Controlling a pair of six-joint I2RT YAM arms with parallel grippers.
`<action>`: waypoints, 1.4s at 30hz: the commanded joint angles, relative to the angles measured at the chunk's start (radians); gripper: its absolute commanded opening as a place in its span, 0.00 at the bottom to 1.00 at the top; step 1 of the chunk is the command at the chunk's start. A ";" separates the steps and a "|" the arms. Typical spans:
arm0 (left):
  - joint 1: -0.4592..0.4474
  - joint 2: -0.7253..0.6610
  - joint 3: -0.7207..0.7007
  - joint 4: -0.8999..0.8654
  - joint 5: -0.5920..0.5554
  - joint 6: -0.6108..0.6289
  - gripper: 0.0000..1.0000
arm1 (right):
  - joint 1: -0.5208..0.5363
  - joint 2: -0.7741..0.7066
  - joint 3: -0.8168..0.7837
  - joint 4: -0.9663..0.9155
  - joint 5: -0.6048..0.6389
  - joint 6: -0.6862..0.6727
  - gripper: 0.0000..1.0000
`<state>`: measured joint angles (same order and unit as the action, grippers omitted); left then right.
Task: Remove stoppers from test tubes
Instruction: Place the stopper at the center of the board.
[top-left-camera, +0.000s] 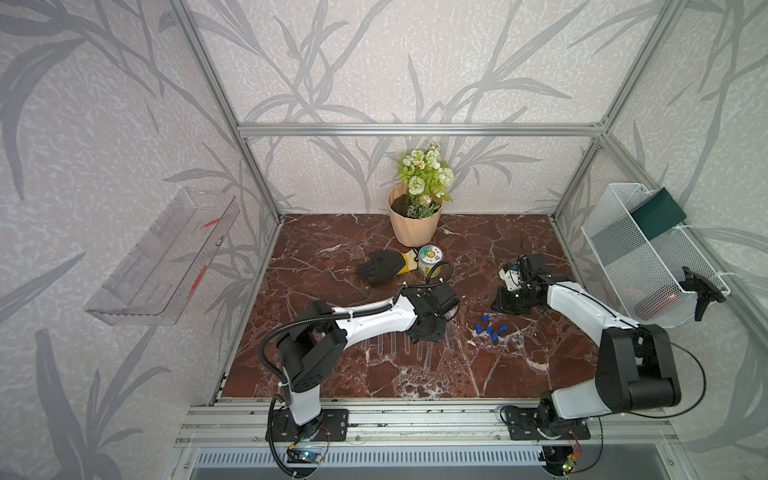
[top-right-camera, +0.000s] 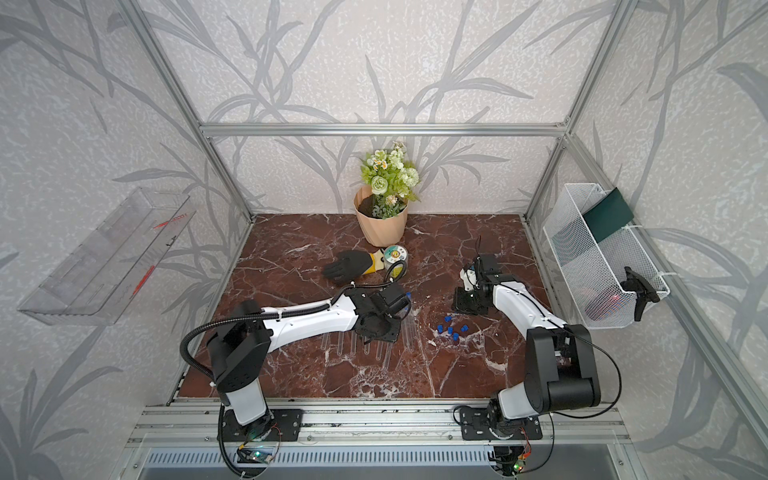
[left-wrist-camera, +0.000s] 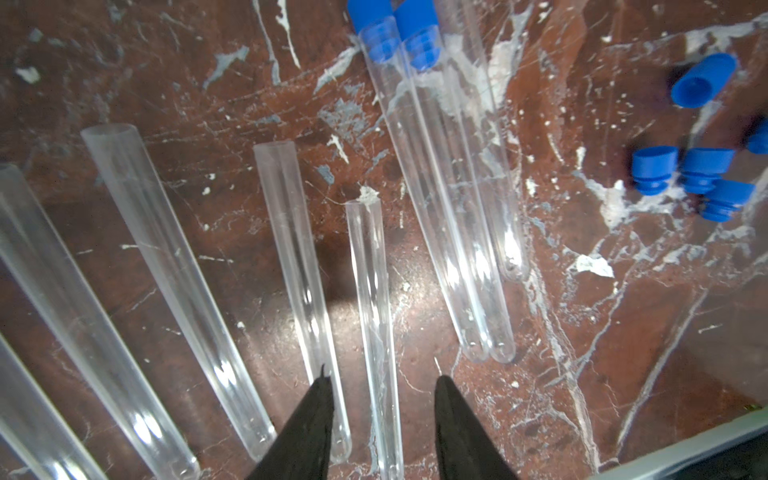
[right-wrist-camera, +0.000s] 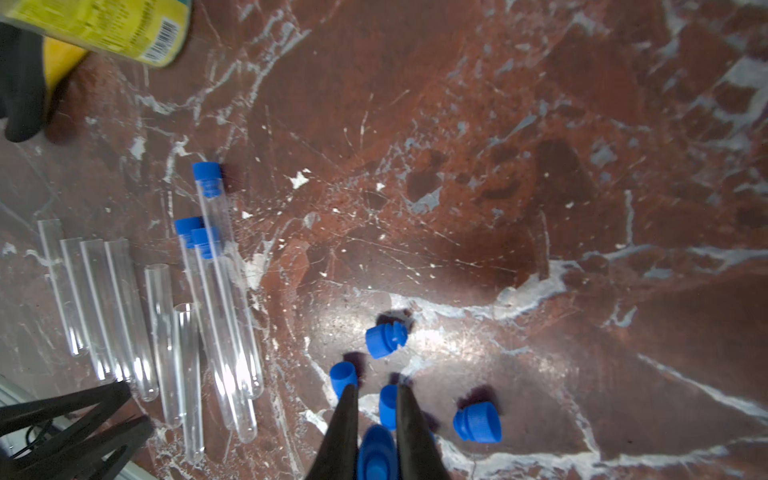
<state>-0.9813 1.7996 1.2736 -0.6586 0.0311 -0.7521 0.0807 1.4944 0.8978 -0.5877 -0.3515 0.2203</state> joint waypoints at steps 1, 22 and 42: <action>-0.012 -0.041 -0.015 -0.013 -0.022 0.019 0.42 | -0.007 0.034 -0.010 -0.005 0.028 -0.030 0.05; -0.028 -0.081 -0.020 0.017 -0.033 0.043 0.60 | -0.009 0.169 0.003 0.009 0.086 -0.048 0.17; -0.028 0.001 0.096 -0.021 -0.021 0.060 0.57 | -0.009 0.141 0.043 -0.050 0.095 -0.047 0.31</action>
<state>-1.0061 1.7744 1.3190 -0.6487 0.0231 -0.7067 0.0753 1.6569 0.9123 -0.5926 -0.2714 0.1818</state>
